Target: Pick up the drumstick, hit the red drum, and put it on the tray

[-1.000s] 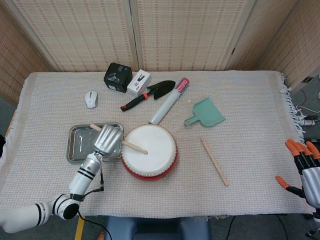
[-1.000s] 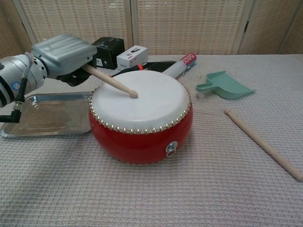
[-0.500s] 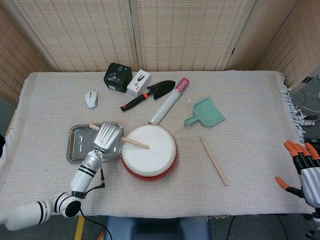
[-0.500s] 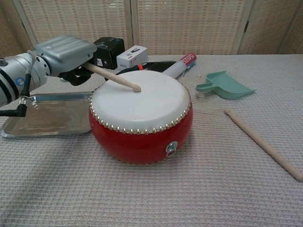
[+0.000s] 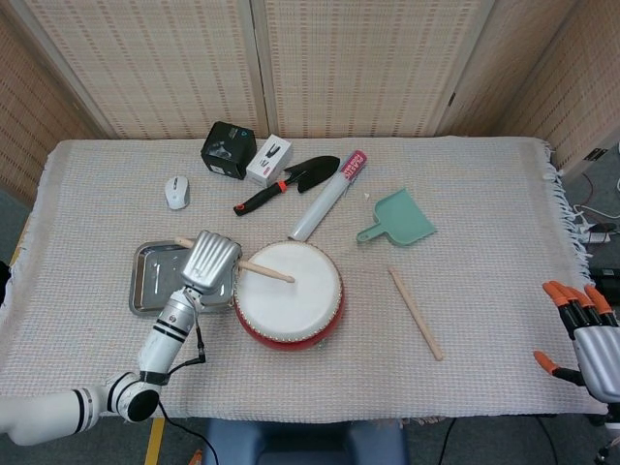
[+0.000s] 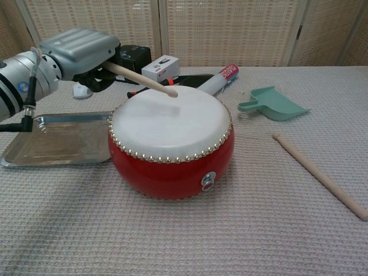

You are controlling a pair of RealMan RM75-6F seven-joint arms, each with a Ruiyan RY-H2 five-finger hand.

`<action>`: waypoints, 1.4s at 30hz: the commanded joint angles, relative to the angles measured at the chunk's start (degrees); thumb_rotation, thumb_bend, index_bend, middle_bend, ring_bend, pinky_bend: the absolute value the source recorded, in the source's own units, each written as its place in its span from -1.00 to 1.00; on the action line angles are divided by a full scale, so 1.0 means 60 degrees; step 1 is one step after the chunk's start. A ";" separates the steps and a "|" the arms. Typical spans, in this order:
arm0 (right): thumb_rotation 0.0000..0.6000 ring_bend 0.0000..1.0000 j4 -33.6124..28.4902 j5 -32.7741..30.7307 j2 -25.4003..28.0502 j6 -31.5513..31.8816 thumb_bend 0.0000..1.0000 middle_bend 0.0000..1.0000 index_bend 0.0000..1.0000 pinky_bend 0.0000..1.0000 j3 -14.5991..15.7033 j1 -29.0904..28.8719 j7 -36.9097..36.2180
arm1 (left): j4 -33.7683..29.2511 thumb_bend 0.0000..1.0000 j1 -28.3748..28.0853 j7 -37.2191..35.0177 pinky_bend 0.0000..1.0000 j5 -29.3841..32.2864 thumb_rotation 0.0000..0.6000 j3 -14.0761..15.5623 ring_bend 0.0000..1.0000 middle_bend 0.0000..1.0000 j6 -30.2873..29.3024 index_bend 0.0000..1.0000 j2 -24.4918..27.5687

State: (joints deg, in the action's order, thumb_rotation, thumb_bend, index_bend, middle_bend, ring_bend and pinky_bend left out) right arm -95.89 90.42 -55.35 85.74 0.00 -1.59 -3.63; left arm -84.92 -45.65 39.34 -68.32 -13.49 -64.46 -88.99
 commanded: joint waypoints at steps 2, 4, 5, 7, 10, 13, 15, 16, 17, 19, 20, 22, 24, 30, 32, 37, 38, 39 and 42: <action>1.00 -1.00 -0.0027 -0.0053 0.0039 -0.0078 -0.63 -0.86 -0.86 -1.00 0.0035 0.0011 0.0027 | 0.1103 0.23 -0.0261 0.0856 1.00 -0.0195 1.00 0.0517 0.94 1.00 0.0282 1.00 -0.0404; 1.00 -1.00 -0.0022 -0.0080 0.0047 -0.0132 -0.63 -0.86 -0.86 -1.00 0.0050 0.0006 0.0011 | 0.1074 0.23 -0.0197 0.0815 1.00 -0.0034 1.00 0.0393 0.94 1.00 0.0145 1.00 -0.0392; 1.00 -1.00 -0.0015 -0.0083 0.0046 -0.0140 -0.63 -0.86 -0.86 -1.00 0.0049 0.0004 -0.0006 | 0.0935 0.23 -0.0115 0.0500 1.00 0.0061 1.00 0.0231 0.94 1.00 -0.0007 1.00 -0.0398; 1.00 -1.00 0.0010 -0.0078 0.0030 -0.0143 -0.63 -0.86 -0.86 -1.00 0.0043 -0.0004 -0.0052 | 0.0335 0.23 0.0145 -0.0741 1.00 0.0424 1.00 -0.0265 0.94 1.00 -0.0228 1.00 -0.0314; 1.00 -1.00 0.0056 -0.0063 0.0008 -0.0161 -0.63 -0.86 -0.86 -1.00 0.0037 -0.0023 -0.0124 | -0.0622 0.23 0.0410 -0.2204 1.00 0.1038 1.00 -0.0825 0.94 1.00 -0.0037 1.00 0.0079; 1.00 -1.00 0.0081 -0.0079 -0.0009 -0.0193 -0.64 -0.86 -0.86 -1.00 0.0022 -0.0046 -0.0146 | -0.0722 0.23 0.0348 -0.2153 1.00 0.1079 1.00 -0.0809 0.94 1.00 0.0120 1.00 0.0340; 1.00 -1.00 0.0102 -0.0089 -0.0025 -0.0191 -0.63 -0.86 -0.86 -1.00 0.0018 -0.0044 -0.0165 | -0.0426 0.23 0.0216 -0.1706 1.00 0.0958 1.00 -0.0593 0.94 1.00 0.0140 1.00 0.0250; 1.00 -1.00 0.0116 -0.0097 -0.0035 -0.0193 -0.63 -0.86 -0.86 -1.00 0.0017 -0.0043 -0.0173 | -0.0227 0.23 0.0142 -0.1431 1.00 0.0873 1.00 -0.0464 0.94 1.00 0.0145 1.00 0.0178; 1.00 -1.00 0.0128 -0.0109 -0.0045 -0.0201 -0.63 -0.86 -0.86 -1.00 0.0017 -0.0042 -0.0182 | 0.0031 0.23 0.0055 -0.1065 1.00 0.0723 1.00 -0.0296 0.94 1.00 0.0132 1.00 0.0100; 1.00 -1.00 0.0150 -0.0136 -0.0064 -0.0218 -0.63 -0.86 -0.86 -1.00 0.0019 -0.0038 -0.0202 | 0.0684 0.23 -0.0167 -0.0135 1.00 0.0265 1.00 0.0177 0.94 1.00 0.0195 1.00 -0.0038; 1.00 -1.00 0.0157 -0.0142 -0.0068 -0.0227 -0.63 -0.86 -0.86 -1.00 0.0022 -0.0038 -0.0208 | 0.0886 0.23 -0.0226 0.0217 1.00 0.0198 1.00 0.0321 0.94 1.00 0.0226 1.00 -0.0109; 1.00 -1.00 0.0171 -0.0144 -0.0068 -0.0225 -0.63 -0.86 -0.86 -1.00 0.0020 -0.0036 -0.0226 | 0.1051 0.23 -0.0288 0.0607 1.00 0.0255 1.00 0.0457 0.94 1.00 0.0326 1.00 -0.0219; 1.00 -1.00 0.0184 -0.0144 -0.0067 -0.0209 -0.63 -0.86 -0.86 -1.00 0.0019 -0.0027 -0.0238 | 0.0817 0.23 -0.0221 0.0408 1.00 0.0587 1.00 0.0308 0.94 1.00 0.0370 1.00 -0.0217; 1.00 -1.00 0.0161 -0.0088 -0.0025 -0.0193 -0.63 -0.86 -0.86 -1.00 -0.0004 -0.0060 -0.0264 | -0.0989 0.23 0.0219 -0.1916 1.00 0.1874 1.00 -0.0828 0.94 1.00 0.0578 1.00 0.0481; 1.00 -1.00 0.0161 -0.0077 -0.0028 -0.0214 -0.63 -0.86 -0.86 -1.00 -0.0007 -0.0079 -0.0271 | -0.1242 0.23 0.0271 -0.2268 1.00 0.2044 1.00 -0.0989 0.94 1.00 0.0633 1.00 0.0679; 1.00 -1.00 0.0206 -0.0141 -0.0070 -0.0269 -0.64 -0.86 -0.86 -1.00 0.0002 -0.0079 -0.0316 | -0.0557 0.23 0.0029 -0.1304 1.00 0.1683 1.00 -0.0506 0.94 1.00 0.0368 1.00 0.0516; 1.00 -1.00 0.0220 -0.0159 -0.0080 -0.0269 -0.64 -0.86 -0.86 -1.00 -0.0002 -0.0074 -0.0324 | -0.0302 0.23 -0.0033 -0.1004 1.00 0.1507 1.00 -0.0332 0.94 1.00 0.0287 1.00 0.0399; 1.00 -1.00 0.0233 -0.0176 -0.0092 -0.0273 -0.64 -0.86 -0.86 -1.00 -0.0006 -0.0072 -0.0332 | 0.0077 0.23 -0.0111 -0.0574 1.00 0.1247 1.00 -0.0088 0.94 1.00 0.0157 1.00 0.0215; 1.00 -1.00 0.0248 -0.0174 -0.0100 -0.0302 -0.63 -0.86 -0.86 -1.00 -0.0012 -0.0096 -0.0334 | 0.0974 0.23 -0.0271 0.0435 1.00 0.0645 1.00 0.0510 0.93 1.00 -0.0006 1.00 -0.0182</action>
State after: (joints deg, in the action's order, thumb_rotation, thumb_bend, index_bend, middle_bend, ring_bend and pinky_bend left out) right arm -94.41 89.37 -55.95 83.96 -0.07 -2.14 -5.64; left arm -85.61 -45.84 29.48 -60.59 -14.81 -62.77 -87.58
